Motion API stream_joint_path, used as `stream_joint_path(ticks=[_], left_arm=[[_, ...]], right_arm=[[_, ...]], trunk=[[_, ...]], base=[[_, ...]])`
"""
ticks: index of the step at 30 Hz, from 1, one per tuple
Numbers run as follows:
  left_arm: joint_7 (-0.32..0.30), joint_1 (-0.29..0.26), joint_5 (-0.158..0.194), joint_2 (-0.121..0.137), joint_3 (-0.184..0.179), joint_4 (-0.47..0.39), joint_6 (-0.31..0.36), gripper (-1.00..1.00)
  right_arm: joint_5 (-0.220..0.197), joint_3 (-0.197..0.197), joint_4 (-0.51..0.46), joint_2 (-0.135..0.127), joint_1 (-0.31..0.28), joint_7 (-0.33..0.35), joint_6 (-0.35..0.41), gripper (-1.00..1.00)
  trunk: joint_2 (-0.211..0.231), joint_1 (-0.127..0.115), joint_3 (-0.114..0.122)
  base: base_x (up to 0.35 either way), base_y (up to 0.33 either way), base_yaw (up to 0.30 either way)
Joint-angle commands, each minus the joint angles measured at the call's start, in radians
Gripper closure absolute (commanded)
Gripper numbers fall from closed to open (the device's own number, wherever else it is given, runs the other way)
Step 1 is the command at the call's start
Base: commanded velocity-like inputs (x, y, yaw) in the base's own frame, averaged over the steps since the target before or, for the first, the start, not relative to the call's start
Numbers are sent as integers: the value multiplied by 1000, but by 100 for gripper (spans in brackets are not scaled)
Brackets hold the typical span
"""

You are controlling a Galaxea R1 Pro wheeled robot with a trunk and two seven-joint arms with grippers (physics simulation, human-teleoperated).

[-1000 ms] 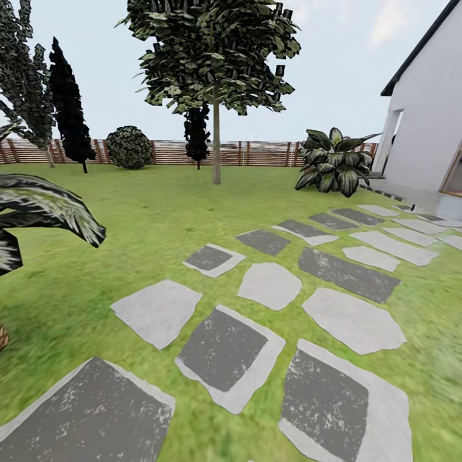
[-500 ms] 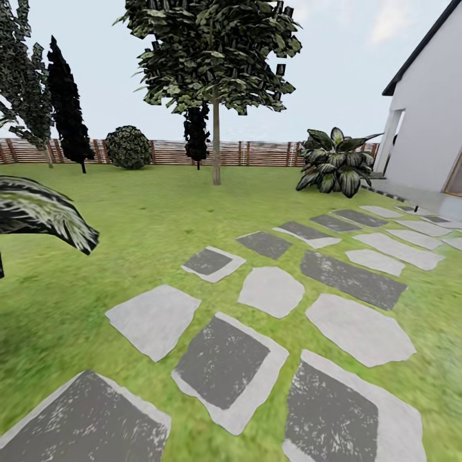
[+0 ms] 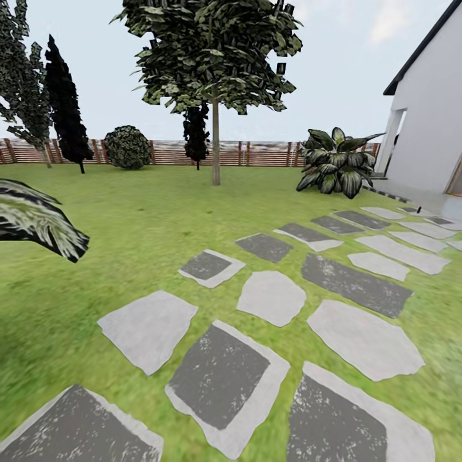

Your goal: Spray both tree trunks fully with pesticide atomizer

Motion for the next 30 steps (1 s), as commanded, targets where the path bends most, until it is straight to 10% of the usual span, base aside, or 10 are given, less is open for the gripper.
stream_joint_path(ticks=[1,30], left_arm=[[0,0,0,0,0,-1,-1,-100],[0,0,0,0,1,-3,-1,-100]], right_arm=[[1,0,1,0,-1,0,-3,-100],[1,1,1,0,-1,0,-3,-100]], trunk=[[0,0,-1],[0,0,-1]], base=[[241,-124,0],[244,-179,0]])
